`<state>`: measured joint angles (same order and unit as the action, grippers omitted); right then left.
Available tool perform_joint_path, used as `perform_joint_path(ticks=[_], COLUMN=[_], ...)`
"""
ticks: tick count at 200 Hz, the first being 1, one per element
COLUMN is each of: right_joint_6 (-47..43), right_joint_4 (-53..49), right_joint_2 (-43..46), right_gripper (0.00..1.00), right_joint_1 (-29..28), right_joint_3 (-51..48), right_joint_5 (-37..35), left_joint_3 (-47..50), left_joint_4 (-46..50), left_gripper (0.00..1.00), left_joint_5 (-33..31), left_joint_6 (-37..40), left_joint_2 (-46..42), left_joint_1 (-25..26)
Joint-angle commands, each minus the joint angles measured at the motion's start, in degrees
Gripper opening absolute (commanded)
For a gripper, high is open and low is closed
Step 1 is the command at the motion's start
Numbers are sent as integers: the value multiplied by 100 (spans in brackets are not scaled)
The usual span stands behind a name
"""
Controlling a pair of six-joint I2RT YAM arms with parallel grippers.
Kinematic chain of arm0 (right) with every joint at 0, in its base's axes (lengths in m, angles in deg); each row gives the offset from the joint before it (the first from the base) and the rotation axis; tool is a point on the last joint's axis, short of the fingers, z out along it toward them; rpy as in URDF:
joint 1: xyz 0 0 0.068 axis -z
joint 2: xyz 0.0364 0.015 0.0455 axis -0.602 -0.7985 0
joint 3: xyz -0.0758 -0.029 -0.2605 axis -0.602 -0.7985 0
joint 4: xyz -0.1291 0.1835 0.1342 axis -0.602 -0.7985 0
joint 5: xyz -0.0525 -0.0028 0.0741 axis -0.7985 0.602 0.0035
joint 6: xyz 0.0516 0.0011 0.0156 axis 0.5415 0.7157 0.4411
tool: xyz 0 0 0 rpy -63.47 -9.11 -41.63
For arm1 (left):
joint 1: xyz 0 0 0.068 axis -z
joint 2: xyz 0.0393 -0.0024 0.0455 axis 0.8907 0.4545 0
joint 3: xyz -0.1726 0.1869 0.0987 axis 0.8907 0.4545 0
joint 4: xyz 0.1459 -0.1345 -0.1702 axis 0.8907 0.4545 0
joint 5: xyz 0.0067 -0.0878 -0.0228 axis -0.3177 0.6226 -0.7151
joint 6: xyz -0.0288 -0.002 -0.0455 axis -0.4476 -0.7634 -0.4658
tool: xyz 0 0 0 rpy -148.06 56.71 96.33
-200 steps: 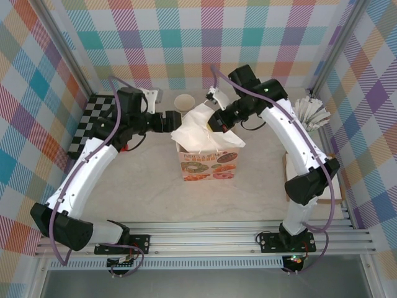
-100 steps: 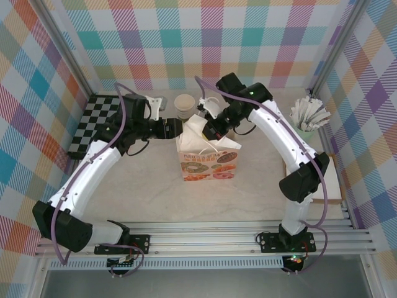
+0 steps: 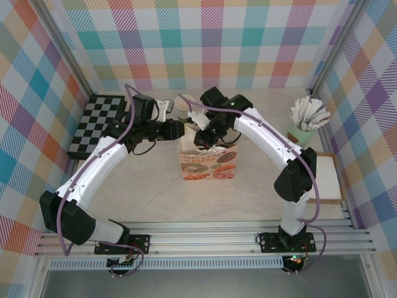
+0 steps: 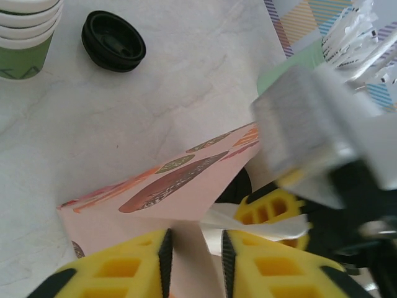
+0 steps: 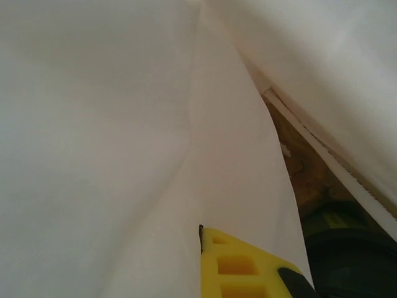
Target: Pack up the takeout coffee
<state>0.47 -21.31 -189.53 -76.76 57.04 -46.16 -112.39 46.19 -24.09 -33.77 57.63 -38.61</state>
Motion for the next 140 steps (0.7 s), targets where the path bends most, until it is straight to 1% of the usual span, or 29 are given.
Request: perform_joint_path(ticks=[1,26,48,65,81,103,116,124,140], right_joint_6=[-353,-488,-126,-4,-99,-204,-196,-151,85], right_joint_4=[454,305,879,1316,1296,1099,915,791,657], right_joint_2=[347,296,526,657,554,385,259,176,138], right_gripper=[0,0,0,0,0,4,9,13,17], right_joint_1=[-33,-88,-191,-204,-242,-262,-269,-286,-322], right_joint_3=[-274,-217,-764,-1285,-1430,-1224,-963,-766,-395], right_joint_5=[-150,-473,-1066,-1069,-1024,-925,-859,-845,-621], left_joint_3=[-70,-107,-4,112,152,105,105,105,81], left_joint_4=[25,62,-51,-169,-245,-286,-321,-353,-374], left_gripper=[19,8,0,0,0,0,0,0,0], left_joint_5=[-28,-180,-372,-585,-636,-570,-474,-434,-432], left_joint_6=[-77,-199,-380,-468,-518,-503,-458,-460,-459], left_joint_2=[74,85,-13,-101,-143,-123,-108,-108,-90], left_joint_1=[51,58,60,60,60,60,61,60,69])
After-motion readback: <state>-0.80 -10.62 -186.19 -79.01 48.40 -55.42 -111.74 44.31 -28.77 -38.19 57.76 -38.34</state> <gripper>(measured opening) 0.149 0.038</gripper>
